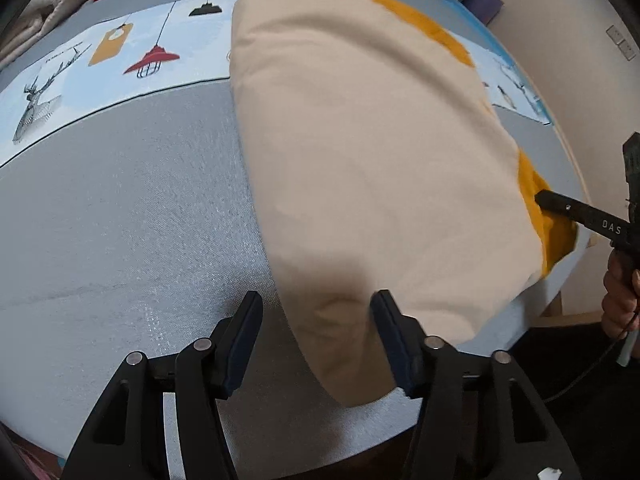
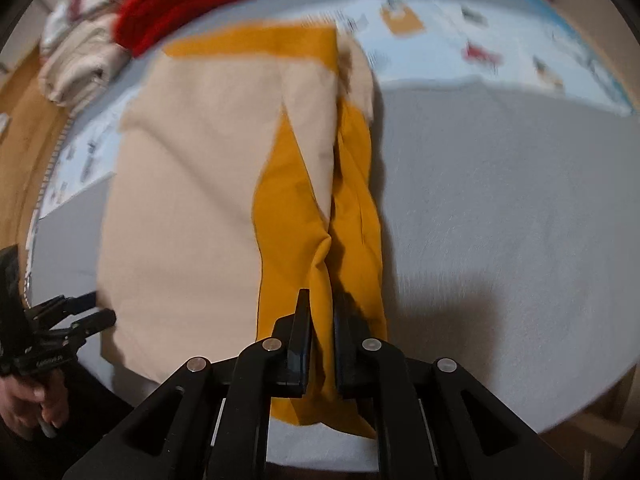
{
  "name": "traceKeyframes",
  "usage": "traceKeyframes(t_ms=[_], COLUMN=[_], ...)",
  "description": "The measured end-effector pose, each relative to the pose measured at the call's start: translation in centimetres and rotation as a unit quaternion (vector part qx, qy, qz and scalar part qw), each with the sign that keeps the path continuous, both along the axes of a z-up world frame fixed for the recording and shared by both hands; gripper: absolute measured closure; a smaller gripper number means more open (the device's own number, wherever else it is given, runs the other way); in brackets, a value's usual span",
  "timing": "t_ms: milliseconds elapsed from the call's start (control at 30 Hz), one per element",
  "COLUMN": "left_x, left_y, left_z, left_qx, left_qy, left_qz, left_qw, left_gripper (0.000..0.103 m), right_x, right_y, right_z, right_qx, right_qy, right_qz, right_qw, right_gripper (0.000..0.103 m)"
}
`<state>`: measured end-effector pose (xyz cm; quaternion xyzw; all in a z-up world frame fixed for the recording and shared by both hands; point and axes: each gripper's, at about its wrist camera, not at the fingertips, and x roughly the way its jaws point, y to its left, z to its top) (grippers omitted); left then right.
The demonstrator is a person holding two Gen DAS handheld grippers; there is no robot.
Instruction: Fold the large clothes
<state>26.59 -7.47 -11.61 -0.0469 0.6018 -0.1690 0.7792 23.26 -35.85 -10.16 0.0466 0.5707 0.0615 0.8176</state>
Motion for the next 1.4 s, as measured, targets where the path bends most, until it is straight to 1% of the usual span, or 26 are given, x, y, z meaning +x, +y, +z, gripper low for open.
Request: traceKeyframes(t_ms=[33, 67, 100, 133, 167, 200, 233, 300, 367, 433, 500, 567, 600, 633, 667, 700, 733, 767, 800, 833, 867, 933, 1000, 1133, 1200, 1400], left_x=[-0.1, -0.2, -0.2, -0.3, -0.3, -0.3, -0.1, 0.1, 0.1, 0.5, 0.9, 1.9, 2.2, 2.3, 2.6, 2.8, 3.0, 3.1, 3.3, 3.6, 3.8, 4.1, 4.5, 4.7, 5.1, 5.1], left_y=[0.1, 0.0, -0.2, -0.4, -0.5, -0.4, -0.2, 0.1, 0.2, 0.6, 0.9, 0.7, 0.5, 0.5, 0.5, 0.5, 0.5, 0.7, 0.7, 0.8, 0.8, 0.7, 0.6, -0.2, 0.1, -0.2], left_z=[0.1, 0.1, -0.1, -0.7, -1.0, -1.4, -1.5, -1.1, 0.2, 1.3, 1.4, 0.4, -0.4, -0.8, -0.5, -0.1, 0.6, 1.1, 1.7, 2.2, 2.5, 2.7, 2.6, 2.3, 2.3, 2.0], left_qx=[-0.008, -0.011, -0.009, 0.005, 0.014, 0.016, 0.011, -0.003, -0.005, -0.034, -0.047, -0.025, -0.005, -0.002, -0.007, -0.014, -0.017, -0.014, -0.008, 0.004, 0.012, 0.023, 0.029, 0.050, 0.048, 0.050], left_qy=[0.002, 0.006, 0.010, 0.018, 0.024, 0.033, 0.040, 0.043, 0.018, -0.003, -0.003, 0.012, 0.024, 0.028, 0.026, 0.016, 0.002, -0.015, -0.031, -0.050, -0.061, -0.075, -0.083, -0.089, -0.087, -0.081], left_qz=[-0.005, -0.010, -0.016, -0.025, -0.028, -0.026, -0.022, -0.018, -0.016, -0.011, -0.001, 0.002, -0.001, 0.002, 0.006, 0.010, 0.012, 0.016, 0.021, 0.027, 0.030, 0.034, 0.034, 0.029, 0.030, 0.025], left_qw=[0.9999, 0.9999, 0.9998, 0.9995, 0.9992, 0.9990, 0.9989, 0.9989, 0.9997, 0.9994, 0.9989, 0.9996, 0.9997, 0.9996, 0.9996, 0.9997, 0.9998, 0.9997, 0.9993, 0.9984, 0.9976, 0.9963, 0.9956, 0.9944, 0.9946, 0.9952], left_gripper=[0.051, 0.051, 0.051, 0.049, 0.045, 0.043, 0.043, 0.045, 0.049, 0.049, 0.049, 0.049, 0.049, 0.048, 0.048, 0.048, 0.048, 0.048, 0.048, 0.048, 0.048, 0.048, 0.048, 0.048, 0.048, 0.048], right_x=[-0.4, -0.7, -0.9, -1.2, -1.4, -1.5, -1.7, -1.8, -1.8, -1.6, -1.5, -1.4, -1.2, -1.0, -0.9, -0.9, -1.1, -1.3, -1.2, -0.9, -0.4, 0.6, 2.8, 6.8, 8.9, 15.3], right_y=[0.0, -0.2, -0.4, -0.5, -0.5, -0.4, -0.2, 0.0, -0.2, -0.5, -0.7, -1.5, -2.2, -2.9, -3.7, -4.3, -4.7, -5.2, -5.3, -5.4, -5.2, -4.7, -3.8, -1.3, -0.9, -0.7], right_z=[0.7, 0.9, 0.4, -0.5, -1.8, -2.5, -3.2, -3.8, -4.3, -4.8, -5.3, -5.3, -4.5, -3.1, -0.9, 1.0, 2.8, 4.5, 5.5, 6.0, 6.4, 6.4, 6.0, 4.8, 4.1, -0.2], right_qx=[0.000, 0.000, 0.001, -0.002, -0.012, -0.026, -0.047, -0.067, -0.075, -0.089, -0.117, -0.146, -0.143, -0.125, -0.091, -0.068, -0.055, -0.051, -0.048, -0.042, -0.034, -0.017, 0.009, 0.012, 0.021, 0.060], right_qy=[-0.018, -0.024, -0.013, 0.006, 0.032, 0.048, 0.054, 0.060, 0.073, 0.087, 0.100, 0.105, 0.091, 0.068, 0.024, -0.018, -0.062, -0.107, -0.131, -0.147, -0.156, -0.161, -0.157, -0.153, -0.147, -0.093], right_qz=[0.007, 0.016, 0.025, 0.031, 0.041, 0.051, 0.065, 0.082, 0.078, 0.071, 0.062, 0.048, 0.034, 0.018, -0.002, -0.015, -0.027, -0.039, -0.047, -0.054, -0.062, -0.069, -0.059, -0.038, -0.040, -0.059], right_qw=[1.000, 1.000, 1.000, 0.999, 0.999, 0.997, 0.995, 0.993, 0.991, 0.990, 0.986, 0.982, 0.985, 0.990, 0.996, 0.997, 0.996, 0.992, 0.989, 0.987, 0.985, 0.984, 0.986, 0.987, 0.988, 0.992], right_gripper=[0.089, 0.088, 0.087, 0.087, 0.088, 0.089, 0.094, 0.097, 0.098, 0.099, 0.100, 0.100, 0.100, 0.100, 0.099, 0.097, 0.095, 0.093, 0.086, 0.076, 0.072, 0.070, 0.070, 0.070, 0.070, 0.068])
